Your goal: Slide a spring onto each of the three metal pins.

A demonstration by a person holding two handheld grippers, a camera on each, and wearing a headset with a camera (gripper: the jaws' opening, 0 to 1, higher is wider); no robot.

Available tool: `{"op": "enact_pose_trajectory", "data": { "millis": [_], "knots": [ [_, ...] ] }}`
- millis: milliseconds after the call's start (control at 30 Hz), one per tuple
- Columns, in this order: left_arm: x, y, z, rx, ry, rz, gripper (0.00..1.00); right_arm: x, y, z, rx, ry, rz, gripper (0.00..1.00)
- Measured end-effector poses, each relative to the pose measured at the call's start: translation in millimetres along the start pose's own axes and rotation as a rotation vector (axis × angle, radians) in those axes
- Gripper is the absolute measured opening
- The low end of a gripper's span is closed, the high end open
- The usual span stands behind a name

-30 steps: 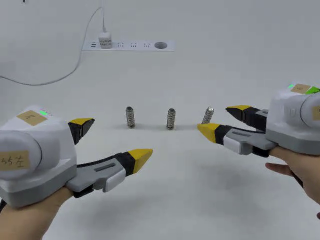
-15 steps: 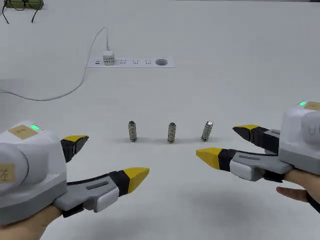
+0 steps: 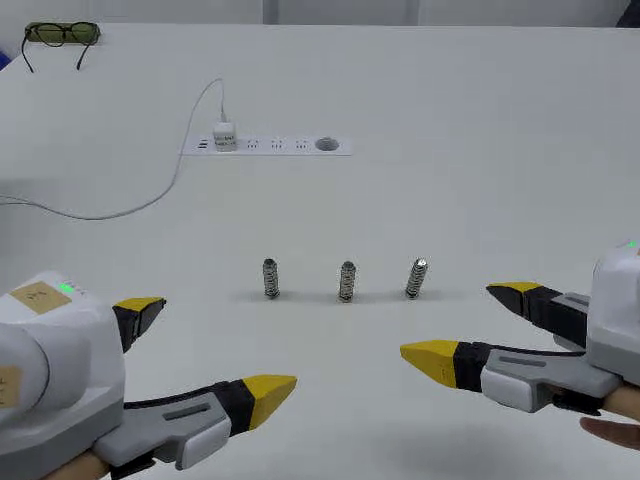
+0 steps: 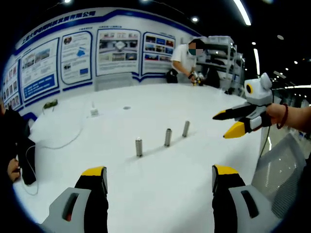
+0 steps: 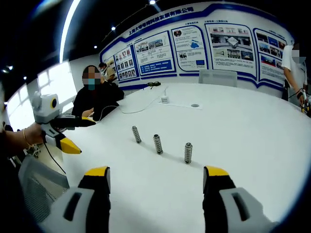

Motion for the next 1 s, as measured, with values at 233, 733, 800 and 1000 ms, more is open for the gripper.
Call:
{"op": "enact_pose_trajectory", "data": {
  "millis": [233,733,800,1000],
  "knots": [
    [-1.5,-6.9,-4.7,0.023,0.003,0.009,0.93,4.7,-6.0,-9.6,0.003,0.003,0.011,0.83],
    [-4.9,-9.6,-11.4,0.027,0.015,0.015,0.94,11.1,-17.0,-19.2,-0.021,-0.016,0.009,0.85],
    [-4.9,-9.9,-11.6,0.028,0.019,0.017,0.93,11.9,-18.3,-19.7,-0.015,-0.015,0.004,0.86],
    [-5.1,-10.4,-12.1,0.028,0.02,0.016,0.93,12.5,-18.4,-22.0,-0.011,-0.021,-0.016,0.86]
  ]
}}
Point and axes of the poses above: the centre of the closed fingertips' face, and the gripper's own axes: z roughly forward along the fingers, x roughly to its left, y roughly out of its top, the point moved 8 cm from there along -z, roughly backward along the fingers, and after that the axes turned 1 degree about y, right-handed, at the moved point
